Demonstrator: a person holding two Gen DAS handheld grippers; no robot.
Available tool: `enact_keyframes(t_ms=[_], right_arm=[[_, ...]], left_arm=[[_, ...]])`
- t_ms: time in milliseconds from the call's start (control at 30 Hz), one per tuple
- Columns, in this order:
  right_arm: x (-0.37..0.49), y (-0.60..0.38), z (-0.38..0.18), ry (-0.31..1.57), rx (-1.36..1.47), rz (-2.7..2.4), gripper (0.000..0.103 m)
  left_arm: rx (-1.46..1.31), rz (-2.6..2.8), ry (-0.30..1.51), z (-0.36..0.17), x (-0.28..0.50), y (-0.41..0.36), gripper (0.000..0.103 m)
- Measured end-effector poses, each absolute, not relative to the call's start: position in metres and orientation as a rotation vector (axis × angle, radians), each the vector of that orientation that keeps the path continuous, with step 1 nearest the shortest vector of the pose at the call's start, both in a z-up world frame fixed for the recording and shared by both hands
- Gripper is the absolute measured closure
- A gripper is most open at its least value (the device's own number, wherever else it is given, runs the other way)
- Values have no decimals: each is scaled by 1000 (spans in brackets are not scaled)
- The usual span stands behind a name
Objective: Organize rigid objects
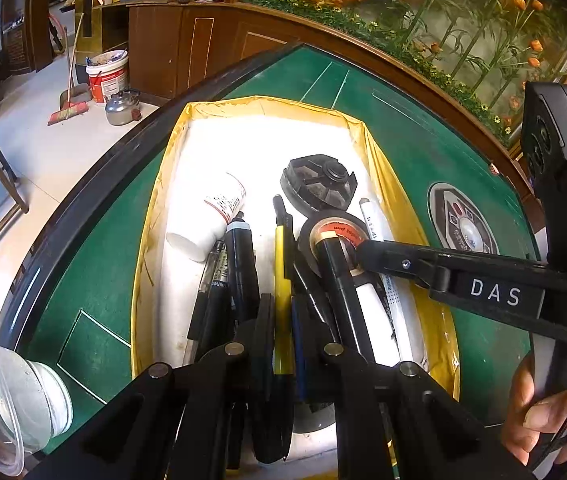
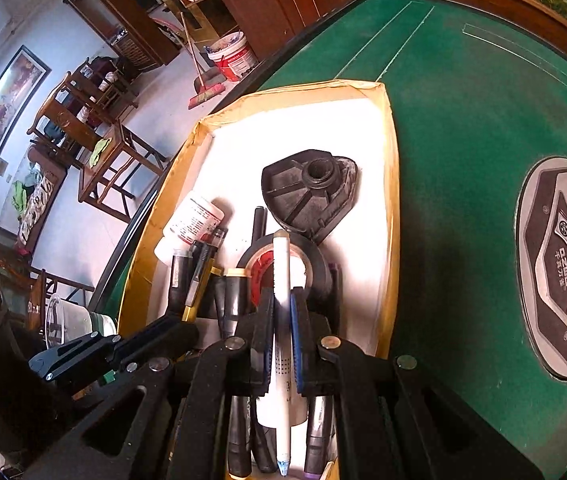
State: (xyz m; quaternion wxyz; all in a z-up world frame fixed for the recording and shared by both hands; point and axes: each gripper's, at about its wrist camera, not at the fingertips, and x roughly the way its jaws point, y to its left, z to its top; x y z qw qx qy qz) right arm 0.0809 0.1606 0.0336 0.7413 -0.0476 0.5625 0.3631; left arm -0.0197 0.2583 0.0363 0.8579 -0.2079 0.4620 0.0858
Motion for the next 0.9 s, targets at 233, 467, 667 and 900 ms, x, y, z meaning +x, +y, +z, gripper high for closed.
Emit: enact_keyframes(t_ms=[233,467,667,900], right_arm=[[81,158,35,1237,-103,809,94],[75,150,41,1223,-92,815,78],[66,137,54,1195,-92,823,76],[49,115,68,1160,-111,833,61]], left_arm=[[-425,186,967,39,-22,255,95],[-428,204,962,43,-26,251,93],[-427,228,928,54,-33,244,71],[-386,311,861,77,-50,228,25]])
